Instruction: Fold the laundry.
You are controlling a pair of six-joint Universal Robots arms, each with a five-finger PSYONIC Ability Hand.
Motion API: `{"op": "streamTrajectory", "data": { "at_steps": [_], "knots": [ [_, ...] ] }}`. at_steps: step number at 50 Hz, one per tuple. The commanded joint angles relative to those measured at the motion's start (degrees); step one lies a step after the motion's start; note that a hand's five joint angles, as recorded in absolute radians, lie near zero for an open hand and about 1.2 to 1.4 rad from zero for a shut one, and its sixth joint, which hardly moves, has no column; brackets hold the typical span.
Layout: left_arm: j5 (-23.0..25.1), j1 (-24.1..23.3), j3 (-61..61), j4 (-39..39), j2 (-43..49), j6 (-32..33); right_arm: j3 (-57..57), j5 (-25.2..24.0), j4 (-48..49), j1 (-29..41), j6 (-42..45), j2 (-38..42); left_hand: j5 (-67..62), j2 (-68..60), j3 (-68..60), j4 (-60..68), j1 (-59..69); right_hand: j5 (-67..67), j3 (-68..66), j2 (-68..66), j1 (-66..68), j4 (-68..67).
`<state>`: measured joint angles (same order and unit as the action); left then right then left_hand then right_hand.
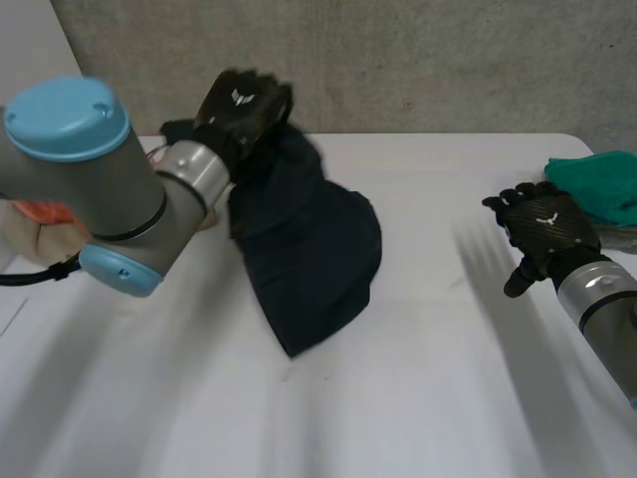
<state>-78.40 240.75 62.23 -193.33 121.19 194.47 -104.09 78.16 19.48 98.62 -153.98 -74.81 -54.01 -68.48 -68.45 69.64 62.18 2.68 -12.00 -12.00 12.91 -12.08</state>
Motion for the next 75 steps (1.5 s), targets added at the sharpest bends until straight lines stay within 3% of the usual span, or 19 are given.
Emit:
{"op": "streamTrajectory", "data": {
  "at_steps": [1, 6, 12, 14, 15, 19, 25, 30, 36, 42, 51, 53, 55, 56, 57, 58, 63, 72, 75],
  "knots": [
    [-5.35, -7.56, -6.23, -0.03, 2.46, -12.35, -0.15, 2.34, -0.15, -0.71, -3.35, -2.44, -15.99, -11.52, -11.55, 10.36, 17.82, -2.68, 2.00, 2.00, -2.91, 2.08],
    [-9.31, -11.35, -9.75, 0.15, 8.26, -13.86, -0.06, 2.61, -0.06, -0.71, -3.52, -2.62, -15.99, -11.52, -11.55, 10.36, 17.82, -2.68, 2.00, 2.00, -2.91, 2.08],
    [-8.96, -14.51, -9.50, 1.20, 16.79, -14.91, 0.12, 3.22, -0.06, -0.71, -3.61, -2.71, -14.84, -10.37, -10.41, 9.21, 16.68, -2.68, 2.00, 2.00, -2.91, 2.08],
    [-8.88, -15.39, -8.97, 2.42, 18.28, -14.56, 0.20, 3.31, -0.06, -0.71, -3.61, -2.71, 6.76, 11.23, 11.19, -12.39, -4.92, -2.68, 2.00, 2.00, -2.91, 2.08],
    [-8.79, -15.31, -8.18, 4.26, 18.90, -14.13, 0.20, 3.31, -0.06, -0.71, -3.70, -2.71, 26.68, 31.15, 31.12, -32.31, -24.85, -2.68, 2.00, 2.00, -2.91, 2.08],
    [-8.70, -15.31, -5.81, 7.78, 18.47, -13.33, 0.29, 3.31, -0.23, -0.62, -3.52, -2.79, 43.00, 47.47, 47.43, -48.63, -41.16, -2.68, 2.00, 2.00, -2.91, 2.08],
    [-8.70, -11.01, -1.42, 7.88, 9.25, -11.40, 1.52, 3.14, -5.23, -0.54, -3.35, -3.06, 48.07, 52.54, 52.51, -53.70, -46.23, -2.68, 2.00, 2.00, -2.91, 2.08],
    [-7.04, -6.26, 2.01, 6.65, 3.70, -8.42, 4.16, 2.87, -17.35, -0.27, -3.96, -4.64, 49.26, 53.73, 53.69, -54.88, -47.42, -2.68, 2.00, 2.00, -2.91, 2.08],
    [-3.78, -4.24, 3.33, 7.97, 4.14, -5.60, 4.07, 2.35, -27.21, 0.08, -8.61, -5.96, 49.26, 53.73, 53.69, -54.89, -47.42, -2.68, 2.00, 2.00, -2.91, 2.08],
    [2.45, -2.56, 6.15, 10.69, 8.78, -2.70, 0.56, 2.17, -25.82, -0.01, -21.96, -6.22, 49.43, 53.90, 53.86, -55.05, -47.59, -2.68, 2.00, 2.00, -2.91, 2.08],
    [4.66, -3.35, 1.59, 10.78, 16.53, 1.87, -1.47, 4.01, -14.66, 4.03, -29.54, 0.53, 46.08, 50.55, 50.51, -51.71, -44.24, -2.68, 2.00, 2.00, -2.91, 2.08],
    [4.22, -3.96, -0.08, 10.69, 17.58, 3.01, -0.68, 6.03, -11.85, 6.58, -29.45, 3.44, 25.53, 30.00, 29.96, -31.16, -23.69, -2.68, 2.00, 2.00, -2.91, 2.08],
    [4.05, -4.06, -0.88, 10.52, 17.67, 3.28, 0.11, 7.79, -10.17, 7.90, -29.27, 4.58, 3.45, 7.92, 7.89, -9.08, -1.61, 13.78, -14.45, -14.45, 13.54, -14.38],
    [3.96, -4.06, -1.14, 10.52, 17.50, 3.19, 0.99, 9.45, -8.77, 8.60, -29.27, 5.55, -8.49, -4.02, -4.05, 2.86, 10.33, 44.20, -44.87, -44.87, 43.97, -44.80],
    [3.52, -4.23, -1.67, 10.34, 17.50, 2.93, 1.43, 9.99, -8.15, 8.87, -29.19, 5.99, -15.91, -11.44, -11.48, 10.28, 17.75, 58.99, -59.67, -59.67, 58.76, -59.59],
    [3.17, -4.32, -1.76, 10.25, 17.24, 2.93, 1.87, 10.25, -7.80, 8.96, -29.10, 6.26, -15.99, -11.52, -11.55, 10.36, 17.82, 67.24, -67.91, -67.91, 67.01, -67.84],
    [0.10, -5.46, -0.89, 10.17, 11.89, 2.93, 6.61, 10.78, -6.30, 8.78, -25.24, 8.10, -15.99, -11.52, -11.55, 10.36, 17.82, 67.32, -68.00, -68.00, 67.09, -67.92],
    [-4.91, -7.83, 10.52, 10.17, -4.54, 2.14, 28.66, 10.43, -3.40, 9.31, -3.71, 10.99, -15.99, -11.52, -11.55, 10.36, 17.82, 67.32, -68.00, -68.00, 67.09, -67.92],
    [-6.15, -9.32, 13.70, 9.99, -7.45, 0.56, 35.77, 7.29, -3.14, 10.36, 1.12, 15.64, -15.99, -11.52, -11.55, 10.36, 17.82, 67.32, -68.00, -68.00, 67.09, -67.92]
  ]
}}
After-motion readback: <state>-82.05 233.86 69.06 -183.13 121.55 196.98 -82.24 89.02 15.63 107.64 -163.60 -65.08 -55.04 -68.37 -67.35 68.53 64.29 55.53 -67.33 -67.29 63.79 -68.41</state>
